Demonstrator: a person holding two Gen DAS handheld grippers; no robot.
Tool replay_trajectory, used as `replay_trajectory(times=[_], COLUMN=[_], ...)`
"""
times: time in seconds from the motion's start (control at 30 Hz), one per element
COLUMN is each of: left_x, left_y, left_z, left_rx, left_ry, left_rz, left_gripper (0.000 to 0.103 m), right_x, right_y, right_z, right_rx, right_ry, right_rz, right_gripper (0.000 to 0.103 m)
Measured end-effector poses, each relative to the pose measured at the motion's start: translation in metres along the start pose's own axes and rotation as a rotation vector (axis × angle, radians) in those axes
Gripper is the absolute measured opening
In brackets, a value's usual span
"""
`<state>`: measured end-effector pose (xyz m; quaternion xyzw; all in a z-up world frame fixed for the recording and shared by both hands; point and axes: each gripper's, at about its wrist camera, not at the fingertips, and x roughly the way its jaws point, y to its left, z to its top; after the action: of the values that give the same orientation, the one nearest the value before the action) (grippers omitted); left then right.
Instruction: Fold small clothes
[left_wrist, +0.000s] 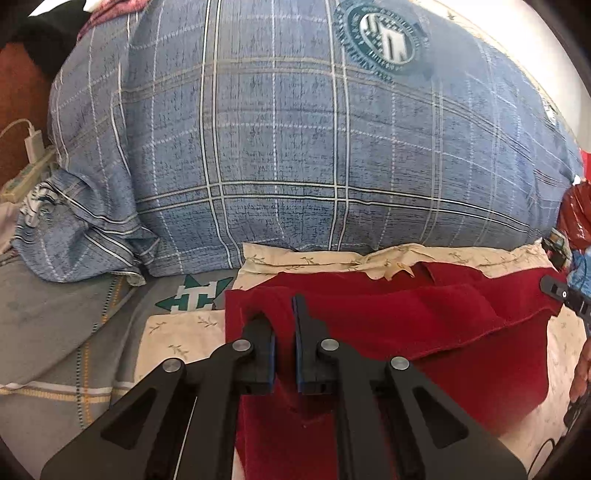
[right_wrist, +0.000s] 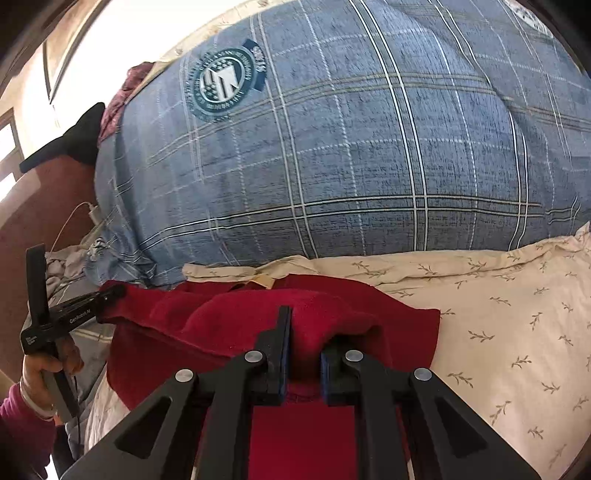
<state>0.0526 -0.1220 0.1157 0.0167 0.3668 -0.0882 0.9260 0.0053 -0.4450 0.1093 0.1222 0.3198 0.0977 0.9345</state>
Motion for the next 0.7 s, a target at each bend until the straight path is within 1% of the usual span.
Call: replay_trajectory(times=[0.17,0.23,0.4,0.43,0.53,0.6,0.63,0.67,0.7], left_x=[0.027,0.039,0.066,0.069,0.078,0.08,0.08,0.08,0.078], left_y=[-0.003,-0.002,0.007,0.008,0.013,0.012,0.011,0.01,0.009], left_z=[0.005,0.005,0.001,0.0,0.0,0.002,0.003,0.004,0.005], left_rx=[-0.004,-0.013,-0.065,-0.074,-0.104,-0.095,-0.083,-0.076,-0.075], left_ry=[0.036,0.059,0.125,0.134,0.164,0.177,0.18,0.182,0.182], left_rz=[0.018,0.021,0.012,0.01,-0.016,-0.022,-0.03,-0.043,-0.067], left_gripper=[0.005,0.005,0.006,0.009,0.01,0.012,0.018,0.028,0.034], right_x=[0.02,0.033,0.069,0.074,0.082,0.083,0.083,0.082,0.08], right_y=[-0.008,-0.012,-0.034,-0.04,-0.05,-0.05,-0.048,-0.047,-0.045], right_z=[0.008,0.011,0.011,0.011,0.012,0.017,0.021,0.025,0.029], right_rx=[0.012,0.021,0.114,0.143,0.213,0.218,0.211,0.201,0.195], right_ry=[0.019,0.049,0.134,0.149,0.172,0.182,0.177,0.169,0.162], right_rz=[-0.009,-0.008,-0.003,0.0,0.023,0.031,0.033,0.034,0.037], right_gripper=[0.012,0.012,0.013,0.014,0.016,0.017,0.017,0.017,0.018])
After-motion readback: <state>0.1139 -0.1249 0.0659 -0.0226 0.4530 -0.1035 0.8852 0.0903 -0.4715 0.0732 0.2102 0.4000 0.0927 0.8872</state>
